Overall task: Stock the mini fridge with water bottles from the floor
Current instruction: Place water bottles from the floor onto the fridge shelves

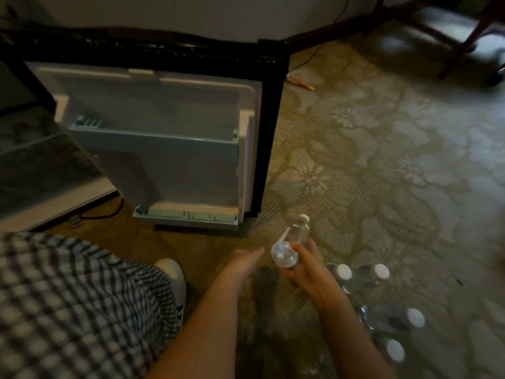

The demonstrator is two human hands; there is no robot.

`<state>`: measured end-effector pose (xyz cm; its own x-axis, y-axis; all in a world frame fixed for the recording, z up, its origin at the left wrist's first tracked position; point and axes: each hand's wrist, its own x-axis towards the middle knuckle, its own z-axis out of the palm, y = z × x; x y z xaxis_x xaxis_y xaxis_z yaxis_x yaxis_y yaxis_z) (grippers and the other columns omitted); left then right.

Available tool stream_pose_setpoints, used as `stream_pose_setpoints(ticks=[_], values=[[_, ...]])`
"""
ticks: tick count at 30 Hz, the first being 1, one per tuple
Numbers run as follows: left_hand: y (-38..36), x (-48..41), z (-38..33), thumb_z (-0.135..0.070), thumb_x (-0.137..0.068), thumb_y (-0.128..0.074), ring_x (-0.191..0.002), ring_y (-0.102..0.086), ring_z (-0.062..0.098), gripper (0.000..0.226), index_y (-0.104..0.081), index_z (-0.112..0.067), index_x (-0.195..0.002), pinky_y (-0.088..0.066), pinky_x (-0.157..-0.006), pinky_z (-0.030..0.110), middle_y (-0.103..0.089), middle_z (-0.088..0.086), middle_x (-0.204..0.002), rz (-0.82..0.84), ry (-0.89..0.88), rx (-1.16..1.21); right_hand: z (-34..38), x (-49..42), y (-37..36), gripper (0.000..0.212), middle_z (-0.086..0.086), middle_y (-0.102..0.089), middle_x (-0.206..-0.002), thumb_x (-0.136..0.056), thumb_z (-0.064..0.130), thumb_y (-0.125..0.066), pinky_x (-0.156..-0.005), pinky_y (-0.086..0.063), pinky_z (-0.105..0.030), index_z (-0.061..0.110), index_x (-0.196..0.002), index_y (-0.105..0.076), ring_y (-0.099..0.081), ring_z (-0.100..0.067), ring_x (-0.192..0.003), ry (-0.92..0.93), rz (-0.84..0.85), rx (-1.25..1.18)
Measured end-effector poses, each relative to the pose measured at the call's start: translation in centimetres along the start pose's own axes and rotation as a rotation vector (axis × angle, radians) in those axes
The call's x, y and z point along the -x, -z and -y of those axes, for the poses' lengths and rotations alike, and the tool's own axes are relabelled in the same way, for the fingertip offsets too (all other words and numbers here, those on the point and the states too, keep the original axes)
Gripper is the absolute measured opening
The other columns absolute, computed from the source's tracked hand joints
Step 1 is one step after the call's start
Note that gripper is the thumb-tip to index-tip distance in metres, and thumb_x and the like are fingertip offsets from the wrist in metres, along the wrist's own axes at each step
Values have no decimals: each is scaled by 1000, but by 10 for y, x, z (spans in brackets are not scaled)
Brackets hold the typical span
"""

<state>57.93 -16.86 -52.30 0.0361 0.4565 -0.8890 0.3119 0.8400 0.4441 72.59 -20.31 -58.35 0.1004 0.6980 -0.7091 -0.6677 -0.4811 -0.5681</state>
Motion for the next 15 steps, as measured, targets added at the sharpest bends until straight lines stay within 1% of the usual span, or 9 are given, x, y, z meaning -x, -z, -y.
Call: stream_pose_setpoints(ticks=[2,3,5,7,8,9,12,13,15], values=[[-1,12,-7,-46,-88,-52,-116,-52,24,58,-40,-15,-135,-37,-84,37,-54,8,-131,45,-26,7,11,27,-9,56,-17,-51,-132,-89,7,-52,-83,-53,-50,27,-139,-35,-57,-36,-112,49,128,42],[-2,19,-13,-52,-84,-54,-117,-53,24,65,-40,-16,-136,-37,-85,37,-54,8,-131,77,-51,24,16,38,-12,60,-17,-51,-132,-87,6,-54,-86,-52,-51,27,-139,-34,-58,-36,-112,64,191,72],[-3,28,-26,-63,-71,-61,-108,-58,24,75,-51,-16,-128,-41,-92,36,-62,7,-123,119,-140,66,27,57,-17,73,-18,-53,-131,-76,9,-66,-90,-50,-55,29,-140,-36,-58,-38,-113,86,296,147],[-1,35,-41,-70,-50,-67,-104,-62,25,91,-57,-14,-122,-42,-102,44,-66,9,-116,118,-218,111,39,76,-26,93,-18,-52,-133,-61,16,-83,-91,-49,-57,33,-139,-37,-58,-39,-115,90,374,227],[1,39,-48,-70,-44,-69,-105,-62,27,97,-57,-12,-121,-42,-103,46,-66,10,-117,115,-245,111,44,83,-30,100,-17,-52,-134,-54,19,-88,-92,-48,-57,35,-139,-37,-58,-38,-116,88,394,269],[5,49,-56,-68,-46,-71,-106,-62,28,95,-56,-11,-121,-42,-103,46,-66,11,-117,109,-275,104,49,91,-35,102,-16,-51,-135,-54,20,-88,-92,-48,-57,36,-140,-36,-58,-38,-115,86,417,313],[20,75,-68,-57,-65,-72,-103,-61,28,73,-57,-10,-118,-49,-95,41,-64,11,-114,83,-356,81,63,119,-51,78,-12,-55,-130,-71,10,-70,-88,-53,-50,41,-134,-37,-62,-33,-110,114,457,418],[26,82,-71,-55,-65,-73,-101,-61,27,72,-57,-10,-118,-51,-90,39,-64,11,-112,66,-379,59,67,126,-58,70,-10,-57,-127,-75,7,-66,-85,-55,-47,44,-128,-40,-64,-32,-108,130,480,462],[34,91,-75,-52,-63,-76,-95,-64,26,71,-57,-9,-117,-53,-84,37,-65,11,-109,31,-424,27,73,133,-66,65,-5,-61,-122,-77,5,-66,-82,-56,-44,49,-119,-42,-66,-29,-105,154,500,548]])
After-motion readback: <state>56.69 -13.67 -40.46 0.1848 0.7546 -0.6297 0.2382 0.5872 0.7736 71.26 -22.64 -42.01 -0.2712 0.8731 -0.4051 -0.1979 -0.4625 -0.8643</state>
